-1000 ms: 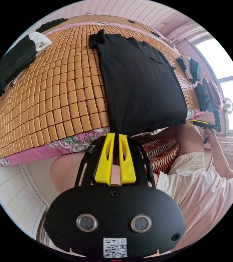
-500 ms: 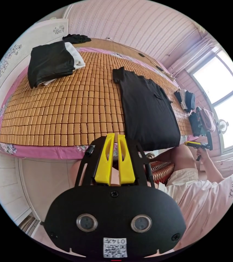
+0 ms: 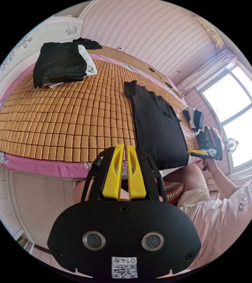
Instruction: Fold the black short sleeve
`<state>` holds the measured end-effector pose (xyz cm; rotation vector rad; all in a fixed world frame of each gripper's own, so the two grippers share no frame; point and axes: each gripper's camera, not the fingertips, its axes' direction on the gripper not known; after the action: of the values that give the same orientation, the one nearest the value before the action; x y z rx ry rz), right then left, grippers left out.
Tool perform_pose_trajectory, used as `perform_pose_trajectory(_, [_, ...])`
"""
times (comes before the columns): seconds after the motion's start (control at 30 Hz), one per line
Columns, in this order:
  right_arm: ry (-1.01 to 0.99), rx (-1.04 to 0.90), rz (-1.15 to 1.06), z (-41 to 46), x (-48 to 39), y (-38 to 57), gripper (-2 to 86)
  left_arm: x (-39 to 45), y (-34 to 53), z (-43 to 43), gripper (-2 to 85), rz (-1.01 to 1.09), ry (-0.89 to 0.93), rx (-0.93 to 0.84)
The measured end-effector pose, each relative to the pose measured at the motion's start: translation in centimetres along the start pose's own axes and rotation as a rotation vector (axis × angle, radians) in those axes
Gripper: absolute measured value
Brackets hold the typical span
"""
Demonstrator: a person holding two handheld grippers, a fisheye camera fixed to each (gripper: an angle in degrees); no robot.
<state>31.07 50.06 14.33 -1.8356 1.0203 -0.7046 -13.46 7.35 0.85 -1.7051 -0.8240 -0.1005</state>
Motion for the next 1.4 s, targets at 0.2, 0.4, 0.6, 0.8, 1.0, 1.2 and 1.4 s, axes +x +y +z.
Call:
perform_pose_trajectory(0.2, [-0.078,0.119,-0.116,-1.4,-2.4,-11.9,2.2,-0.6,-4.0,2.5,1.9,0.046,0.027,0.007])
perform_pose_trajectory(0.4, [-0.005,0.120,-0.234,-0.6,-5.8,-26.0,6.4,0.9,-10.6,6.4,4.7,0.101,0.016,0.060])
perform_pose_trajectory(0.6, [0.033,0.047,-0.301,3.2,-9.2,-38.8,9.4,0.6,-17.2,11.5,5.4,0.084,0.037,0.032])
perform_pose_trajectory(0.8, [0.294,-0.009,-0.187,8.2,-9.5,-46.5,10.0,-0.6,-21.8,14.6,6.4,-0.006,0.052,0.044])
perform_pose_trajectory(1.0, [0.106,0.005,-0.037,9.0,-5.6,-47.6,4.4,-0.1,-26.1,17.3,8.0,-0.029,0.035,0.053])
perform_pose_trajectory(1.2, [0.008,0.042,-0.227,8.9,-6.0,-47.3,1.6,1.5,-28.3,20.3,4.5,0.027,-0.033,-0.051])
perform_pose_trajectory(1.4, [0.037,0.054,-0.215,9.1,-6.1,-46.3,4.0,3.0,-28.1,20.8,4.6,0.022,-0.035,-0.045])
